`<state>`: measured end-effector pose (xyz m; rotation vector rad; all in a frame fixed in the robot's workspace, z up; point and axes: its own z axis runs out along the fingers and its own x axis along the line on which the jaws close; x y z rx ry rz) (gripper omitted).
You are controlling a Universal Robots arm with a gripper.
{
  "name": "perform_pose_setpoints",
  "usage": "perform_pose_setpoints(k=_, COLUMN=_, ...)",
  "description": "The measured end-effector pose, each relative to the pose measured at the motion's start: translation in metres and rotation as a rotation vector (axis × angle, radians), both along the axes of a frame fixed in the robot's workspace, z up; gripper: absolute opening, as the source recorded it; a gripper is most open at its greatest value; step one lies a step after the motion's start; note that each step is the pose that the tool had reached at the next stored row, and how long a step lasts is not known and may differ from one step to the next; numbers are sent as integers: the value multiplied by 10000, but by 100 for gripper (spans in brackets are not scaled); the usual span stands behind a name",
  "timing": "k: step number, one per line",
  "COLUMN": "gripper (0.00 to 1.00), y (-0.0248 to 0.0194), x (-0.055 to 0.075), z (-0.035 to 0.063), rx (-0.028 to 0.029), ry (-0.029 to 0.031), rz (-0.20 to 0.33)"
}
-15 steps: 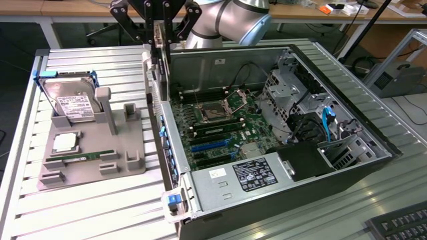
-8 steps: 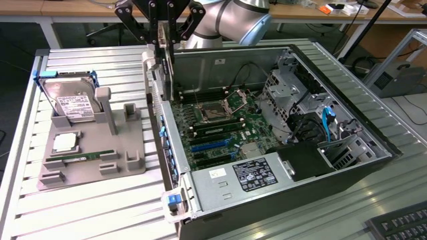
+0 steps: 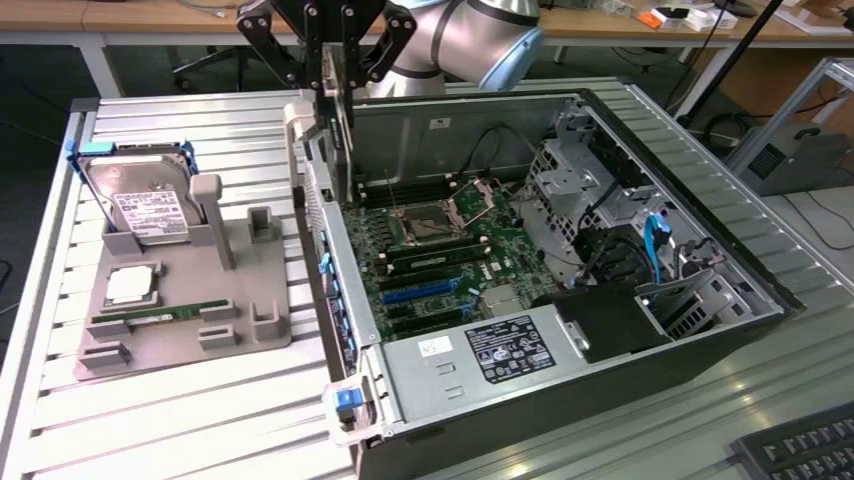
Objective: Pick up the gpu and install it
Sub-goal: 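Pick up the gpu and move the gpu toward the slot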
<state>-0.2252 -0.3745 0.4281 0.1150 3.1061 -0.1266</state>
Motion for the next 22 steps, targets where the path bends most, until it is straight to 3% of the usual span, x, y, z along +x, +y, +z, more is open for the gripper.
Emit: perform_pose_setpoints(k=22, gripper=27, y=-1, x=101, z=-63, rx=-22, ry=-1, rz=-1)
